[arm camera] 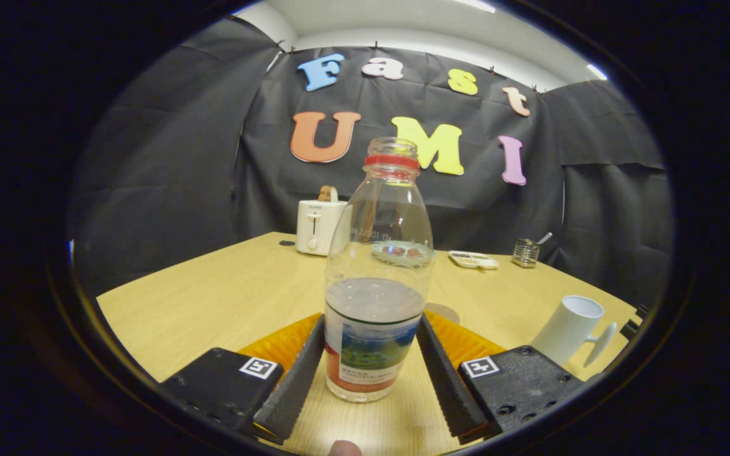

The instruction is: Take the bottle from table, then pour the juice into the cup, finally place the bottle on the coaster

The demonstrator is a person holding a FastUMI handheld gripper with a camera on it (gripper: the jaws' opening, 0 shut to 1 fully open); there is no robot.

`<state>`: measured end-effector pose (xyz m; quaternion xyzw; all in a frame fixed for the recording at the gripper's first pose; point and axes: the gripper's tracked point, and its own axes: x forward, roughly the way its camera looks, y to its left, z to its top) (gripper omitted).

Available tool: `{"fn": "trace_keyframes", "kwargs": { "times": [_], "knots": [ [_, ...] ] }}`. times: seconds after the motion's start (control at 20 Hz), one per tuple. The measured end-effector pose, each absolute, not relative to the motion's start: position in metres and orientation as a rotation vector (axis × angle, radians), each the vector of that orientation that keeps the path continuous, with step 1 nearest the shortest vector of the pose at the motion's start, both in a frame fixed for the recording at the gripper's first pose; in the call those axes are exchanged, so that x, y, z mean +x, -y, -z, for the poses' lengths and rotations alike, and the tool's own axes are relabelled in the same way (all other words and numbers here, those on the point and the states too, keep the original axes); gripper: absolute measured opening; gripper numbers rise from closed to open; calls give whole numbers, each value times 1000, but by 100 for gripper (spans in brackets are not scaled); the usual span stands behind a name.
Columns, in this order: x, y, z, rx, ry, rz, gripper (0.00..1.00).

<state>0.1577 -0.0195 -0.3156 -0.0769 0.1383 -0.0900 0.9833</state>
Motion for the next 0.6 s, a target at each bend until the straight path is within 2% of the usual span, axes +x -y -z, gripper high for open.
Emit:
{"fn": "trace_keyframes", "kwargs": {
  "times": [0.25, 0.6],
  "knots": [
    [150, 19, 307, -137, -283, 168, 81],
    [130, 17, 252, -110, -237, 153, 79]
  ]
}}
